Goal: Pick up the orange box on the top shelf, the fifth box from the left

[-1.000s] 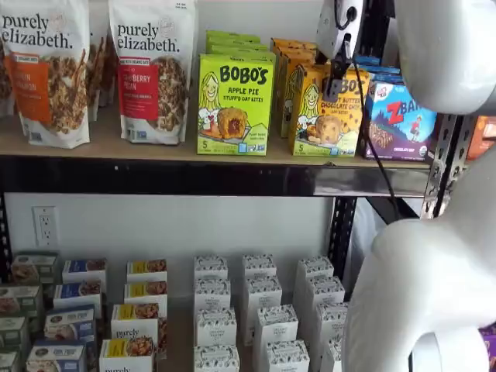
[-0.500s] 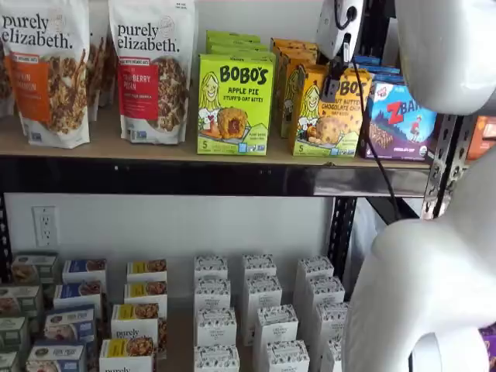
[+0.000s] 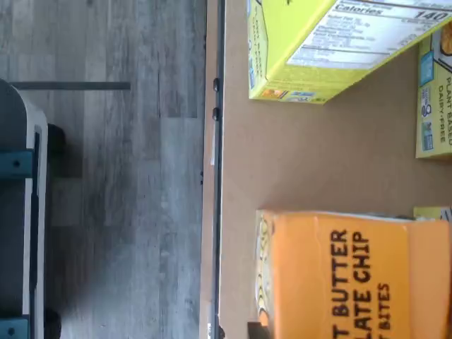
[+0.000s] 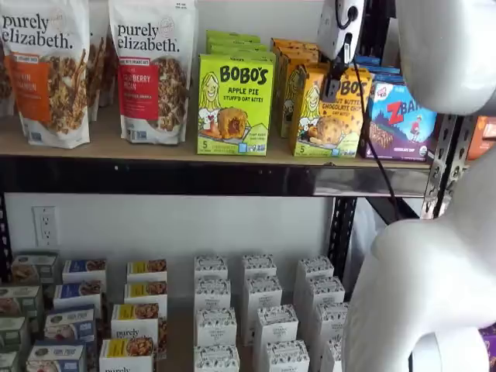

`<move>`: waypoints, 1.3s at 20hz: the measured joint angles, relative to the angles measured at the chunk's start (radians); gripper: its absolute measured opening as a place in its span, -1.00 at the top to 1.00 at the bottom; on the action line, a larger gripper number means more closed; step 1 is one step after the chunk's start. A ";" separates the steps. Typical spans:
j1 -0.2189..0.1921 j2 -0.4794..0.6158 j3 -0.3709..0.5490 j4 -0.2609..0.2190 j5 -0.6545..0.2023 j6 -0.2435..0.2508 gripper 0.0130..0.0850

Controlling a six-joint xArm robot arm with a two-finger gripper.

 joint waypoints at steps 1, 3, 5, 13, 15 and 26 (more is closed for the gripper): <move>-0.001 -0.003 0.003 0.002 -0.001 -0.001 0.33; -0.005 -0.010 0.006 0.010 0.000 -0.003 0.33; -0.008 -0.015 0.005 0.019 0.010 -0.004 0.33; -0.024 -0.078 0.023 0.069 0.087 -0.004 0.33; -0.026 -0.111 0.050 0.070 0.089 -0.005 0.33; -0.030 -0.291 0.234 0.025 0.074 -0.019 0.33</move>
